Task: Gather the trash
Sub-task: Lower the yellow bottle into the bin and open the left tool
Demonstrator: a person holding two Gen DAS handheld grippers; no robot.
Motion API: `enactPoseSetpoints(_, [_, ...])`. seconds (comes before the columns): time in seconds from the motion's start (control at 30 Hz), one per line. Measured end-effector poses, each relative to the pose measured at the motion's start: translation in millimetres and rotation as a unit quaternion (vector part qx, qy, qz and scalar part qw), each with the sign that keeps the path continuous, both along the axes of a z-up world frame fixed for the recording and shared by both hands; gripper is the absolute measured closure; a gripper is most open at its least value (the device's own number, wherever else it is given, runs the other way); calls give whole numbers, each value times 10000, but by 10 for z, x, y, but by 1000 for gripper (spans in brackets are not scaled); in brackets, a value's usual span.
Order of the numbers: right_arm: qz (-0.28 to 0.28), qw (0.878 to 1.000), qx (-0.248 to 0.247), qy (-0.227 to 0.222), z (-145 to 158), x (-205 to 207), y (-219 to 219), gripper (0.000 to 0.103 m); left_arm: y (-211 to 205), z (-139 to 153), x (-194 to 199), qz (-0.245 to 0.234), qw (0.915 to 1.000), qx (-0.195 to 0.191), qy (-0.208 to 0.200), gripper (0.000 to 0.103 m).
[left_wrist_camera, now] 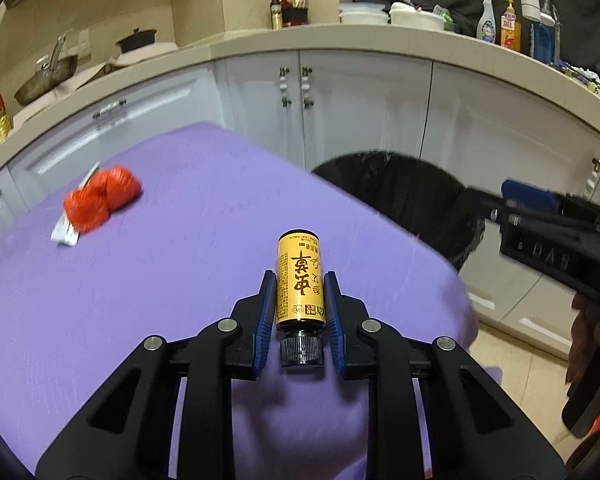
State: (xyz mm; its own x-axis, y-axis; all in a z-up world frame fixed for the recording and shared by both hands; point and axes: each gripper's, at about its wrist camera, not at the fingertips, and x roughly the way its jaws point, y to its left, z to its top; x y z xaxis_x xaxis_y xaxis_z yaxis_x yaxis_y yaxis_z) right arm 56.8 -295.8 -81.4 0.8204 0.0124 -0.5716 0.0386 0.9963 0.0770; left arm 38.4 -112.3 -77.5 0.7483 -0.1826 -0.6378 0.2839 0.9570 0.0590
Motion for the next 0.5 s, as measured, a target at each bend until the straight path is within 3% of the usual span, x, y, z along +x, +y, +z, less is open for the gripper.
enactPoseSetpoints(0.2, [-194,9998,36,-66,69,57,-182,47,-361,250,348,-232,9993,-25,-293,80])
enactPoseSetpoints(0.33, [-355,9993,86,-44,67,107,-332,47,-734,266,696,-519,9984,94,-203,78])
enactPoseSetpoints(0.43, [-432,9990,104,-2,51,146,-414,47,-924,223,889,-520,9981,216,-257,50])
enactPoseSetpoints(0.5, [-474,9988,116,32,39,184,-456,47,-974,202,999,-483,9985,191,-196,49])
